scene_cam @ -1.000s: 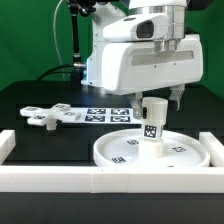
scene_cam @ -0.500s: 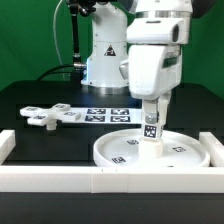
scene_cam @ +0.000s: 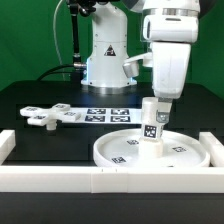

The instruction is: Assemble round table

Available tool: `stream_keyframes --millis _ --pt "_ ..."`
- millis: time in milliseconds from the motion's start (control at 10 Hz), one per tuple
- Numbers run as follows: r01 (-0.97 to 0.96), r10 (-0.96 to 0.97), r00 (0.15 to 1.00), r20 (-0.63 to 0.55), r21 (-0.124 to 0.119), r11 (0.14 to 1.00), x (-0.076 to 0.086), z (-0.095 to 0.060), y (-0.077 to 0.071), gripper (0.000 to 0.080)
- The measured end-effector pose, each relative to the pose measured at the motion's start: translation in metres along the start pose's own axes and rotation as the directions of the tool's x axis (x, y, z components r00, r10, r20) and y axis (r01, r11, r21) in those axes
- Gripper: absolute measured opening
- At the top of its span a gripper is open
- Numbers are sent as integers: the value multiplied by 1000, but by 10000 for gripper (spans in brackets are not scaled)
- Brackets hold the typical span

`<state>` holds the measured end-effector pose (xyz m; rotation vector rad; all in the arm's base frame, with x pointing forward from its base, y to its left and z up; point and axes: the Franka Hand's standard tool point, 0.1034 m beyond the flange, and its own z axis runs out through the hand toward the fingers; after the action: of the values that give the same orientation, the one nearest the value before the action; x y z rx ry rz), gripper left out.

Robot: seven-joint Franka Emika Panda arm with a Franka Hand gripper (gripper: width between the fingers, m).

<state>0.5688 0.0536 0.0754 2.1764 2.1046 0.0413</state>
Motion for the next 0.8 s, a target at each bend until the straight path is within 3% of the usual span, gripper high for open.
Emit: stream_keyframes --millis 300,800 --pt "188 -188 982 31 -6 982 2 -3 4 649" --pt "381 -381 924 41 5 925 -6 -1 3 649"
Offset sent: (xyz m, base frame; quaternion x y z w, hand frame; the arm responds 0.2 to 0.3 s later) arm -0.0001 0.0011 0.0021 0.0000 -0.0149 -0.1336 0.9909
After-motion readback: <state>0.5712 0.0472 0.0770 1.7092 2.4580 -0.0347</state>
